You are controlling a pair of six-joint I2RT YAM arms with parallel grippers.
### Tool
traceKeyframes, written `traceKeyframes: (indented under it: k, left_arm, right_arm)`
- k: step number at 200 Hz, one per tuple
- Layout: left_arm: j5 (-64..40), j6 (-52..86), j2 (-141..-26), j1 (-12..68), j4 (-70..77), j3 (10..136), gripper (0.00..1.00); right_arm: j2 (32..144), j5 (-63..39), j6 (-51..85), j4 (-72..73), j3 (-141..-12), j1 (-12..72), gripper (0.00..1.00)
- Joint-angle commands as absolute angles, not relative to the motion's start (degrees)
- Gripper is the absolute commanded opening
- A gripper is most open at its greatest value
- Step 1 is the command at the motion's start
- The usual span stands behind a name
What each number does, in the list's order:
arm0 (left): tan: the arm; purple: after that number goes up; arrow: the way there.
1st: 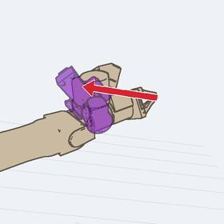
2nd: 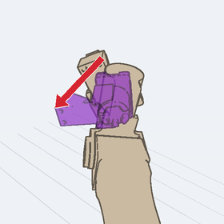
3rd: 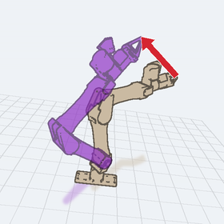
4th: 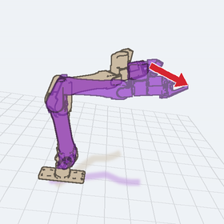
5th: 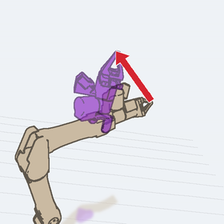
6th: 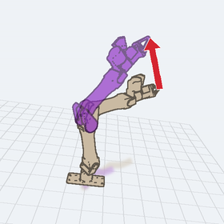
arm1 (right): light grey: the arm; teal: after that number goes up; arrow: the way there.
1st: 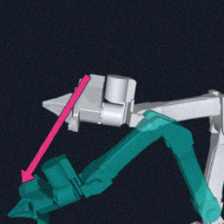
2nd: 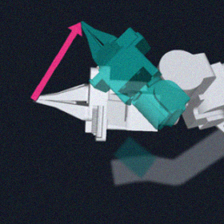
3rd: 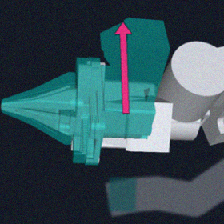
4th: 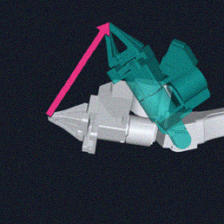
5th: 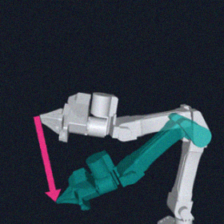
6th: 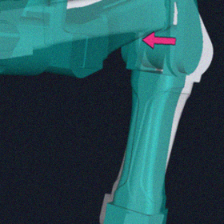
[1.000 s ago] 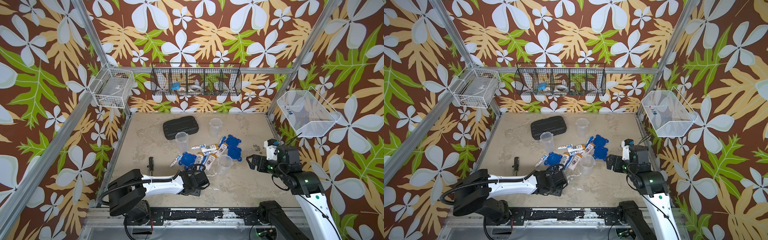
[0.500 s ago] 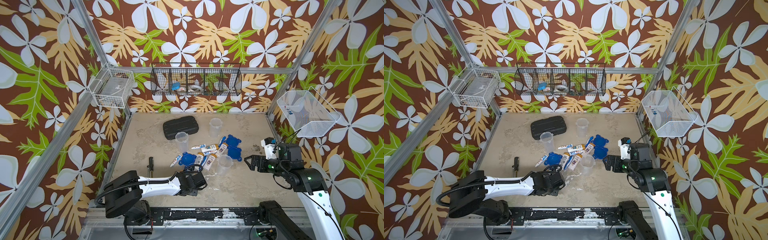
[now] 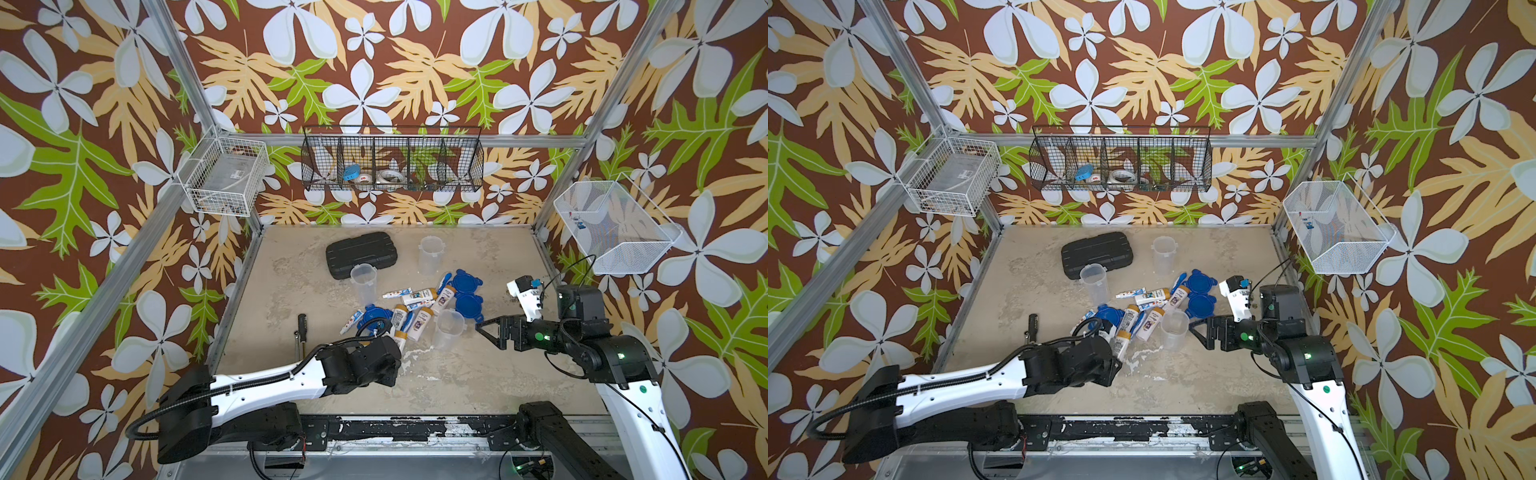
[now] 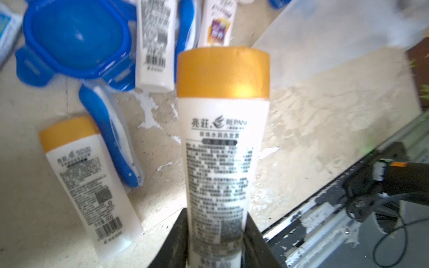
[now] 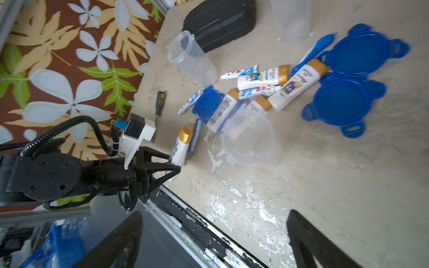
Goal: Pack away toiletry kits
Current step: Pick up the toiletry item from the center of the board.
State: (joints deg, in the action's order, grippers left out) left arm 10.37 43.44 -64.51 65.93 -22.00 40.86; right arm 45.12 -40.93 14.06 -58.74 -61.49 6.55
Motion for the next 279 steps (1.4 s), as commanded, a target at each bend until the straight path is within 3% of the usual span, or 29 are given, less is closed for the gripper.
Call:
traceKeyframes:
  k: [1, 44, 99, 168, 279]
  left_arm:
    - [11.1, 36.7, -61.2, 66.0, -17.5, 41.2, 0.09]
    - [9.5, 31.5, -57.8, 66.2, -14.2, 43.3, 0.07]
    - [9.9, 29.6, -60.3, 68.6, -12.4, 46.3, 0.05]
    - [10.1, 28.8, -60.2, 70.4, -12.4, 47.2, 0.05]
    - [14.5, 28.8, -61.2, 70.5, -12.8, 46.4, 0.06]
  right_arm:
    - [45.3, -52.7, 18.7, -51.6, -59.8, 8.5, 0.94]
    - [45.2, -51.4, 29.9, -39.2, -56.1, 16.3, 0.91]
    - [54.2, -37.1, 35.6, -32.2, -58.2, 34.0, 0.85]
    - [60.6, -33.4, 38.8, -26.5, -57.4, 38.1, 0.80]
    - [64.2, -31.8, 38.2, -27.3, -58.6, 41.1, 0.22]
